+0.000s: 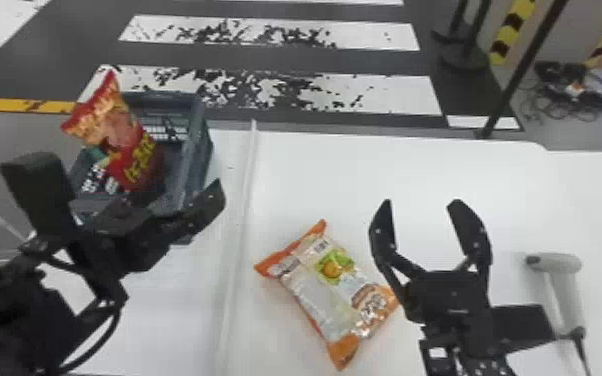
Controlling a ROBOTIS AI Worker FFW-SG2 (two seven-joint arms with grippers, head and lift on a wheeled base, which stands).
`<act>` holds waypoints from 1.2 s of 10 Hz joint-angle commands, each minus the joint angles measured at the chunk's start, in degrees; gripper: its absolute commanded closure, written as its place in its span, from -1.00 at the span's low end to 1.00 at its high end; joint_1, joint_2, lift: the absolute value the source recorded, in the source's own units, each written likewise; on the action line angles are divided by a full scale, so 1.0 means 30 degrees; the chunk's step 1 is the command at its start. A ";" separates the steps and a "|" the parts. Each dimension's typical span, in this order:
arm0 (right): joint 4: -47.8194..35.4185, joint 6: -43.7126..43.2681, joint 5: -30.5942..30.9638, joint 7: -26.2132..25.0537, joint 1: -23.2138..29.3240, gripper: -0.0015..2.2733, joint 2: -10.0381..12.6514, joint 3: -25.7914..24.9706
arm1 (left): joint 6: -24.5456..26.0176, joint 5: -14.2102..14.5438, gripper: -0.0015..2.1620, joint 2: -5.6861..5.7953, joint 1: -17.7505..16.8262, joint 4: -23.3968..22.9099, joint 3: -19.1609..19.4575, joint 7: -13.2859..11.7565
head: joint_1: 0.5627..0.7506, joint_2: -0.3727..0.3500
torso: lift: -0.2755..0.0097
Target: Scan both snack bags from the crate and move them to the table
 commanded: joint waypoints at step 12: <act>-0.0866 0.5633 0.1145 -0.1322 0.0562 -0.72 0.0030 0.1419 | -1.4370 -0.2754 -0.97 -0.0169 0.3377 0.5203 0.3111 0.0338 | 0.41 1.00 | 0.32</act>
